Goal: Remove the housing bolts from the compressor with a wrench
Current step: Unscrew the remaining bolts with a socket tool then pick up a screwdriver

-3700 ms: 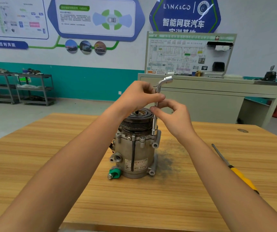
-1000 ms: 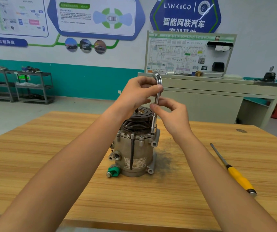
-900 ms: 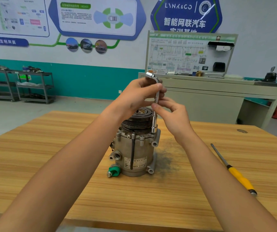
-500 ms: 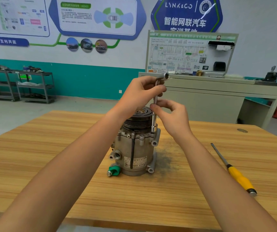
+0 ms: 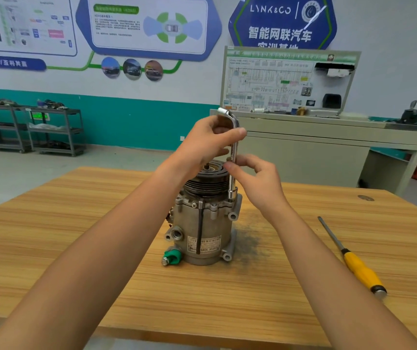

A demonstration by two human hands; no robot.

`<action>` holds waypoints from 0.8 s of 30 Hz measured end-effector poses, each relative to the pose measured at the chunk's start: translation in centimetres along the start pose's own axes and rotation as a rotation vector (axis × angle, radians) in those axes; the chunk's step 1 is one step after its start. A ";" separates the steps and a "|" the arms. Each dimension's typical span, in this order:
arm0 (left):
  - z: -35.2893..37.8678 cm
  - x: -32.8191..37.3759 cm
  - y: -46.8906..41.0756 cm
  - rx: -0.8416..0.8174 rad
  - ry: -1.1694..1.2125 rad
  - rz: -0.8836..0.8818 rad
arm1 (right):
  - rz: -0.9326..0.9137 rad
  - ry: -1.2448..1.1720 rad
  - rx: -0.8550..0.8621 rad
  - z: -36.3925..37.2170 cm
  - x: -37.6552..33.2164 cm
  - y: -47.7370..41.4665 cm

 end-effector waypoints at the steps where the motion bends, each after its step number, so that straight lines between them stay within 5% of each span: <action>1: 0.1 0.0 0.0 -0.061 0.059 -0.027 | -0.011 -0.011 -0.047 0.1 -0.1 -0.1; 5: 0.1 0.4 0.2 -0.174 0.123 -0.019 | 0.000 -0.045 -0.151 0.2 -0.1 -0.2; 12: 0.2 1.1 0.0 0.039 -0.273 0.221 | -0.017 0.057 0.080 -0.4 0.2 0.2; 18: -0.1 0.1 0.4 -0.134 -0.075 0.021 | 0.007 -0.015 -0.068 -0.4 0.6 -0.2; 24: -0.2 -0.1 0.0 -0.016 -0.006 0.036 | 0.034 0.011 -0.044 0.0 0.3 0.3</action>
Point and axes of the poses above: each hand's wrist, its own y-axis away from the middle knuckle, its own z-axis out of the palm, x = y × z, the point moved 5 cm from there along -y, towards the middle knuckle, and after that the axes turned 14 degrees about y, right-handed, at the moved point
